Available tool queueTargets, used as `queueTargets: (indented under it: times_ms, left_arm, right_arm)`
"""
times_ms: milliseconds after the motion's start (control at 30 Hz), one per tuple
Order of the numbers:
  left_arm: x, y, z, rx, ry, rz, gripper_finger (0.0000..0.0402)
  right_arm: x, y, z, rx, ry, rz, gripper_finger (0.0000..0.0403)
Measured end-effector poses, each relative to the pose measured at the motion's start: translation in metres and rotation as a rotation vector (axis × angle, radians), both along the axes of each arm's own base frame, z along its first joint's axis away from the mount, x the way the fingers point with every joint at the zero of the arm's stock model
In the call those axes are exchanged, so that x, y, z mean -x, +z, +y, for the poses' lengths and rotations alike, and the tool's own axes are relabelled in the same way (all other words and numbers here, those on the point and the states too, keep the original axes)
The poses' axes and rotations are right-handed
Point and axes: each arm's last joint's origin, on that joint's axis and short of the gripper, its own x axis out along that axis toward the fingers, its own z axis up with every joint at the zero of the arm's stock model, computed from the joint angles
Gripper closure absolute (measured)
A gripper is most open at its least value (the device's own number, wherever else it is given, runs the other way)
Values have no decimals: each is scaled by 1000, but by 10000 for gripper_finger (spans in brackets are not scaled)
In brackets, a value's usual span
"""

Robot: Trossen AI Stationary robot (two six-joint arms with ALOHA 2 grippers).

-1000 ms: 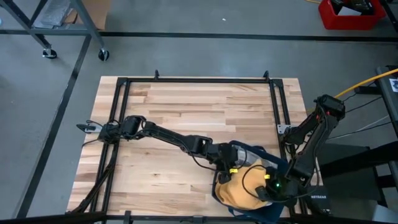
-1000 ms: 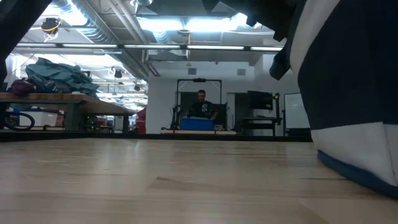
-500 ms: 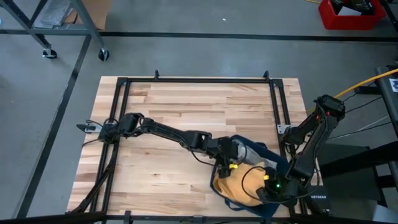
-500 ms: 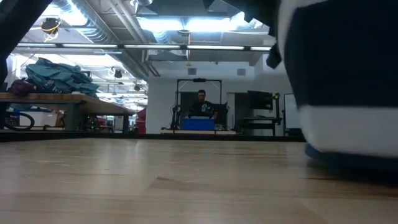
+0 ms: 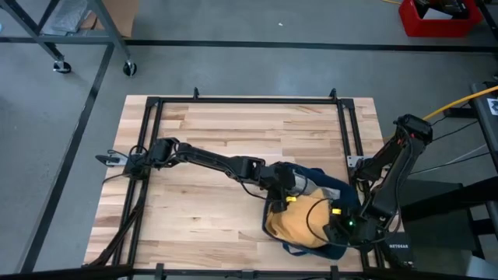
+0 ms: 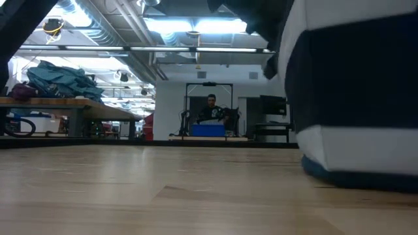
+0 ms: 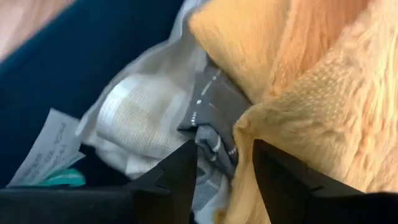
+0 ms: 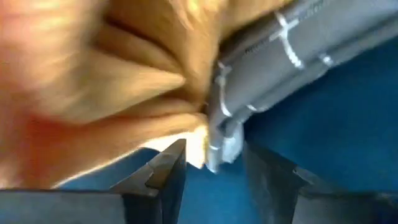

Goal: Fold towel
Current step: Put the stack of towels into the blue bin

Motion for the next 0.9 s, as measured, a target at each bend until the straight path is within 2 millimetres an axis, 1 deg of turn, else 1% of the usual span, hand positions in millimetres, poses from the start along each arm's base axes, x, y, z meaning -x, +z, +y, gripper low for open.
queueTargets:
  times_ms: [200, 300, 433, 533, 633, 700, 800, 900]
  left_arm:
    - [11, -8, 8, -18, 17, 156, 269]
    - [15, -12, 12, -21, 39, 222, 277]
    - [17, -12, 17, -17, 51, 251, 290]
    - [17, -12, 20, -12, 55, 249, 301]
    - [16, -12, 24, -3, 67, 248, 309]
    - [16, -11, 26, -1, 69, 240, 314]
    - [13, -10, 28, 8, 79, 210, 318]
    - [10, -8, 29, 23, 89, 179, 320]
  right_arm:
    - [0, 15, -11, 57, -27, -206, 242]
    - [1, 20, -16, 66, -23, -241, 242]
    - [4, 26, -24, 88, -39, -275, 242]
    - [3, 35, -29, 118, -65, -400, 242]
    - [-1, 42, -31, 164, -98, -553, 242]
    - [-8, 46, -32, 193, -121, -623, 242]
    - [-17, 45, -33, 224, -123, -640, 242]
    - [-31, 41, -36, 265, -125, -637, 242]
